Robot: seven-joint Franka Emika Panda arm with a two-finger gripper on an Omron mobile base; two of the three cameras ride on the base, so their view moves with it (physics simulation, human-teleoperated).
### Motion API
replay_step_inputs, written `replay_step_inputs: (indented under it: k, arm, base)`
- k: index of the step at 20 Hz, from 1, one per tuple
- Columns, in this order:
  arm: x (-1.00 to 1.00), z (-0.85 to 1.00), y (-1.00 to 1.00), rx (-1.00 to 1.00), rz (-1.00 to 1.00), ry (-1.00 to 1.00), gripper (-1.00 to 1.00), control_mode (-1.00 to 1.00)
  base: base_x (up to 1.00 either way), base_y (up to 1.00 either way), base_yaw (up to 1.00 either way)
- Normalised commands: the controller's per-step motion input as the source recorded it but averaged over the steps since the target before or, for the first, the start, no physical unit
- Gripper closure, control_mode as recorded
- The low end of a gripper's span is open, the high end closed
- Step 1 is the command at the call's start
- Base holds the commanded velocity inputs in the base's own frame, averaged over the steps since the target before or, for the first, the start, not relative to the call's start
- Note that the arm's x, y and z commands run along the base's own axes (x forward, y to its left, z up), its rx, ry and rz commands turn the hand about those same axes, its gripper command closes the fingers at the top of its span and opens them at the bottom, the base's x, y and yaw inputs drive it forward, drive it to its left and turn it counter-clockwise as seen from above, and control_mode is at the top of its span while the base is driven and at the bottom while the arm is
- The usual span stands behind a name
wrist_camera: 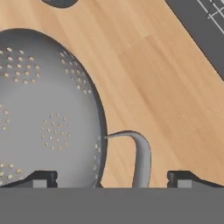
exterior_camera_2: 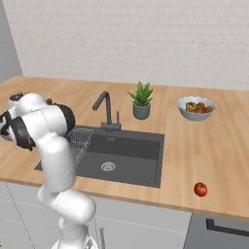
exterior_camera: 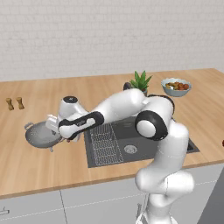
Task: Put the colander in the sink, put the apple in the colander, and turn on the sink faucet and pour water over the colander.
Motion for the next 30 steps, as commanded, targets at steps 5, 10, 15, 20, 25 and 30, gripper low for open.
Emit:
replay_step_inputs:
  k: [5,10,15,20,25,30]
  arm:
    - [0.17,-0.29,0.15,0.00,-0.05,0.05,-1.00,-1.00]
    - [0.19,-0.25,0.26,0.00,-0.04,0.00,-1.00,-1.00]
    - [0.19,-0.30,0.19,-0.01,-0.05,0.02,1.00,-1.00]
    - [0.02,-0.12,0.00,0.00,-0.07,0.01,1.00,-1.00]
    - [-0.12,0.02,-0.36,0.00,-0.11,0.00,1.00,-1.00]
    - [-0.36,0.47,-0.58,0.02,-0.08,-0.03,1.00,-1.00]
  base:
    - [0.00,0.00,0.00]
    - [0.00,0.00,0.00]
    - [0.00,0.00,0.00]
    - [0.00,0.00,0.00]
    - [0.00,0.00,0.00]
    - [0.00,0.00,0.00]
